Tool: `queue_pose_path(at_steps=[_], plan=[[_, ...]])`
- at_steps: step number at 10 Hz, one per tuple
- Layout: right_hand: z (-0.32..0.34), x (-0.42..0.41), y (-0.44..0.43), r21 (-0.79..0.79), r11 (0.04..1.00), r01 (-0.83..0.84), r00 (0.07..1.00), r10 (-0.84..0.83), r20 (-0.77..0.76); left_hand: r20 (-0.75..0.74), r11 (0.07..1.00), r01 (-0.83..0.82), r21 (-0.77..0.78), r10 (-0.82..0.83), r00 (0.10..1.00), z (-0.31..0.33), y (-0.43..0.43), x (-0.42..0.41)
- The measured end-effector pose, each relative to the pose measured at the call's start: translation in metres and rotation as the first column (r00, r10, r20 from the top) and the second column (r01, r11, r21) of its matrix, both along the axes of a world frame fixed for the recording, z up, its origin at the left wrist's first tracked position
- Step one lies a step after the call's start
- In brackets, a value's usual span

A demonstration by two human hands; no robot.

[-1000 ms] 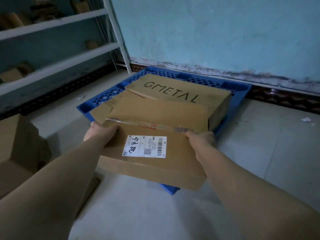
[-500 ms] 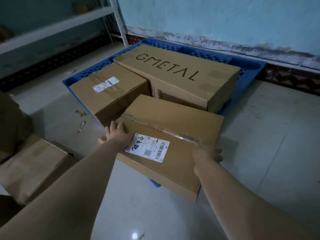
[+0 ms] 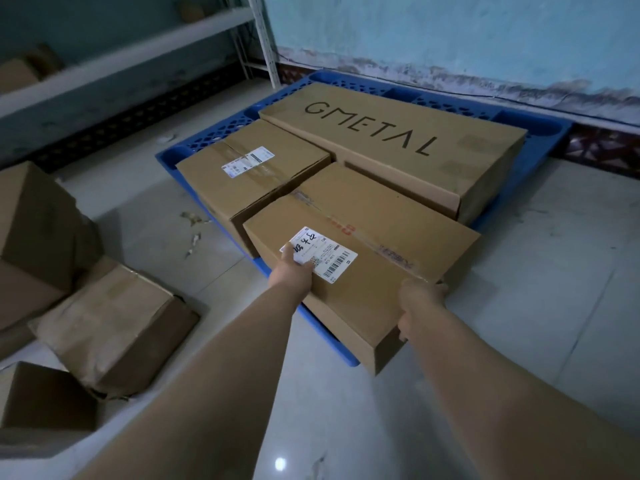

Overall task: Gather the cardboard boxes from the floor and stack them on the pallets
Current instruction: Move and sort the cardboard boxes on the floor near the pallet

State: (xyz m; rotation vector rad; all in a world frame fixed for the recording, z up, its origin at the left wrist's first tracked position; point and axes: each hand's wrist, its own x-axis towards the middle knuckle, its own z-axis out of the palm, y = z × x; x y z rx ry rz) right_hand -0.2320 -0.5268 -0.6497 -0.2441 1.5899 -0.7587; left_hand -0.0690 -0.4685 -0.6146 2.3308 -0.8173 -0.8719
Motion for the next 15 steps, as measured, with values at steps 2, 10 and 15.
queue_pose_path(at_steps=[2,10,15], plan=[[-0.004,0.007,0.002,-0.03,0.928,-0.373,0.845,0.326,-0.424,-0.108,0.996,0.081,0.022,-0.079,0.991,0.005,0.008,0.015],[0.023,0.305,0.175,-0.199,0.261,-0.945,0.325,0.657,-0.68,-0.115,0.956,-0.164,0.243,0.196,0.974,-0.046,0.252,0.236],[-0.045,0.384,0.277,0.022,0.385,-0.923,0.357,0.874,-0.329,-0.099,0.711,-0.559,0.427,0.652,0.752,-0.055,0.359,0.274]])
